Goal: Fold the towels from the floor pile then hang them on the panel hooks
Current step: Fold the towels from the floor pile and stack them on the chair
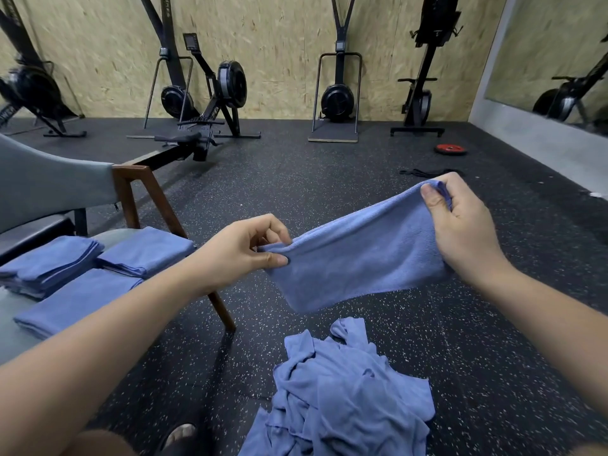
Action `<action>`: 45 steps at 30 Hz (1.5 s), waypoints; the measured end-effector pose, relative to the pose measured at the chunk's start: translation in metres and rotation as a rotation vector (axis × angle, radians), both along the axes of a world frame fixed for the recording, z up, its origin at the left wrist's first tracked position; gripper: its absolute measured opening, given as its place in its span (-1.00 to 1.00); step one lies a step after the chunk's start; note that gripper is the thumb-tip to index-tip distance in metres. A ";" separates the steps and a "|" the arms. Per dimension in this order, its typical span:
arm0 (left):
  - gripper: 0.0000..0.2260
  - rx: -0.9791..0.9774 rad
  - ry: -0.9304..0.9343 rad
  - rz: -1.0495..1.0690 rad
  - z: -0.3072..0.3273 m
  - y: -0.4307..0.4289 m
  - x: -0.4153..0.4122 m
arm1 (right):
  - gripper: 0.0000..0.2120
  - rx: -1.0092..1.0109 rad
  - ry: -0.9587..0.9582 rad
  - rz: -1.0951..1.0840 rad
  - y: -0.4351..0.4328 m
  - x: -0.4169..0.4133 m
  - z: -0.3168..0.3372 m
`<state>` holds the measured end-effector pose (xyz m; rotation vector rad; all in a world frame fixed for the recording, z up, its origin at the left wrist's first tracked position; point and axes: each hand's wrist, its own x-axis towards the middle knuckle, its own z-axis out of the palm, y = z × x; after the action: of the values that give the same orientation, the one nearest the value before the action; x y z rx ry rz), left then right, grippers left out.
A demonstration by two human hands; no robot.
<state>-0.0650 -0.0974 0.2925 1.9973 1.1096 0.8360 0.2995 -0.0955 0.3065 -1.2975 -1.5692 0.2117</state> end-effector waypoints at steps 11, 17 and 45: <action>-0.87 0.080 -0.047 0.028 0.004 -0.005 0.009 | -0.75 -0.002 0.022 -0.015 0.002 0.004 -0.002; -0.83 0.020 -0.082 -0.011 0.003 -0.005 0.008 | -0.75 -0.009 0.026 -0.033 0.006 0.007 -0.006; -0.87 -0.346 -0.564 0.360 -0.010 0.009 0.021 | -0.76 0.003 0.090 -0.038 0.008 -0.005 -0.012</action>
<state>-0.0443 -0.0883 0.2821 1.1862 1.1830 1.2028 0.2942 -0.0878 0.2943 -1.2967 -1.4669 0.2409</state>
